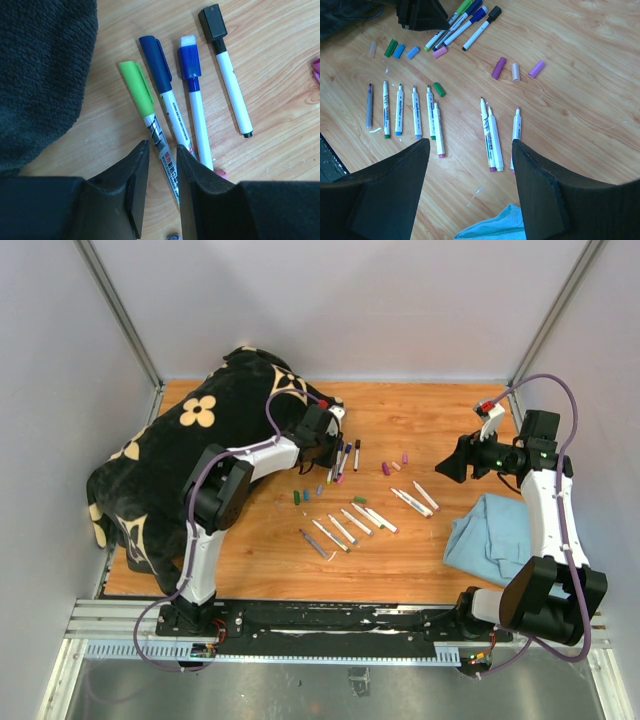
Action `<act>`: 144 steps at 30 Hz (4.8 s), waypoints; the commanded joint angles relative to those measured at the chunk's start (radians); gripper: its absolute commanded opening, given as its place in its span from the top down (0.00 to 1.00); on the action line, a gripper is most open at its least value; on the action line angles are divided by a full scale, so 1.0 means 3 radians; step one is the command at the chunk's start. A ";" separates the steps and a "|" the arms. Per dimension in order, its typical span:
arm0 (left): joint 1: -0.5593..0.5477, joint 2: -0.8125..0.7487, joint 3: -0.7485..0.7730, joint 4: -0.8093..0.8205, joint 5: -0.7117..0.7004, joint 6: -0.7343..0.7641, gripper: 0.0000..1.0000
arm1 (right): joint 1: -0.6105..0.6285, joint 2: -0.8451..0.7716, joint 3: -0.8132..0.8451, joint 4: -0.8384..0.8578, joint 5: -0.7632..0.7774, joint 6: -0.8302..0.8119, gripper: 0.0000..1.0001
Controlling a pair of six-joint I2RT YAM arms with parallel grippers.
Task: Open the pen caps
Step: Pick up the pen from the center of the board, then open the pen cap from the pen.
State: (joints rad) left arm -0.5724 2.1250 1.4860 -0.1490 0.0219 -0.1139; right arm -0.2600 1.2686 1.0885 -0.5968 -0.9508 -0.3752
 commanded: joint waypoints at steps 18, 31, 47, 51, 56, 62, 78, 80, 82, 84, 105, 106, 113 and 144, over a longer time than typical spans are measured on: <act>0.0050 -0.0081 -0.0050 -0.0114 -0.0254 0.0081 0.97 | 0.0044 0.0010 -0.0041 -0.0030 -0.0141 -0.0029 0.32; 0.0063 -0.0660 -0.0521 0.0310 -0.0203 -0.0041 1.00 | 0.0346 0.0022 -0.0236 0.0306 -0.0461 0.0245 0.32; 0.0016 -0.1624 -0.2231 0.3023 0.1369 -0.1645 1.00 | 0.1264 0.0167 -0.1715 0.4382 -0.0383 0.2654 0.17; -0.0148 -0.1598 -0.2490 0.3838 0.1214 -0.2120 1.00 | 0.1358 0.0344 -0.1730 0.4547 -0.0321 0.2902 0.17; -0.0316 -0.1363 -0.2622 0.4552 0.1027 -0.2546 1.00 | 0.1515 0.0387 -0.1704 0.4397 -0.0224 0.2851 0.18; -0.0458 -0.1185 -0.2671 0.4996 0.0769 -0.2777 1.00 | 0.1644 0.0424 -0.1648 0.4253 -0.0189 0.2864 0.22; -0.0689 -0.1147 -0.2683 0.5043 0.0474 -0.2681 1.00 | 0.1791 0.0359 -0.1556 0.4147 -0.0262 0.3084 0.90; -0.0690 -0.1197 -0.2751 0.5114 0.0468 -0.2655 0.99 | 0.1790 0.0355 -0.1507 0.4078 -0.0307 0.3073 0.99; -0.0688 -0.1341 -0.2853 0.5142 0.0412 -0.2582 0.88 | 0.1788 0.0344 -0.1444 0.3909 -0.0360 0.2991 0.99; -0.0685 -0.1538 -0.2971 0.5091 0.0365 -0.2470 0.73 | 0.1790 0.0334 -0.1362 0.3670 -0.0413 0.2858 0.99; -0.0378 -0.4158 -0.4391 0.4110 0.0975 -0.1281 0.01 | 0.1782 0.0590 -0.0214 0.0476 -0.1375 0.0149 0.99; -0.0378 -0.4194 -0.4424 0.4131 0.0978 -0.1289 0.01 | 0.1784 0.0595 -0.0198 0.0426 -0.1369 0.0107 0.99; -0.0378 -0.4196 -0.4603 0.4402 0.0936 -0.1349 0.01 | 0.1793 0.0588 -0.0179 0.0246 -0.1335 -0.0083 0.99; -0.0058 -0.3019 -0.4323 0.5768 0.2069 -0.2033 0.01 | 0.2163 0.0793 0.0024 -0.0362 -0.1315 -0.0686 0.99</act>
State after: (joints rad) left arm -0.5968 1.1664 0.1703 1.4097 0.6170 -0.6735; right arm 0.3668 1.4982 1.0580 -0.6678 -1.3319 -0.5457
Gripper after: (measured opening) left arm 0.992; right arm 0.081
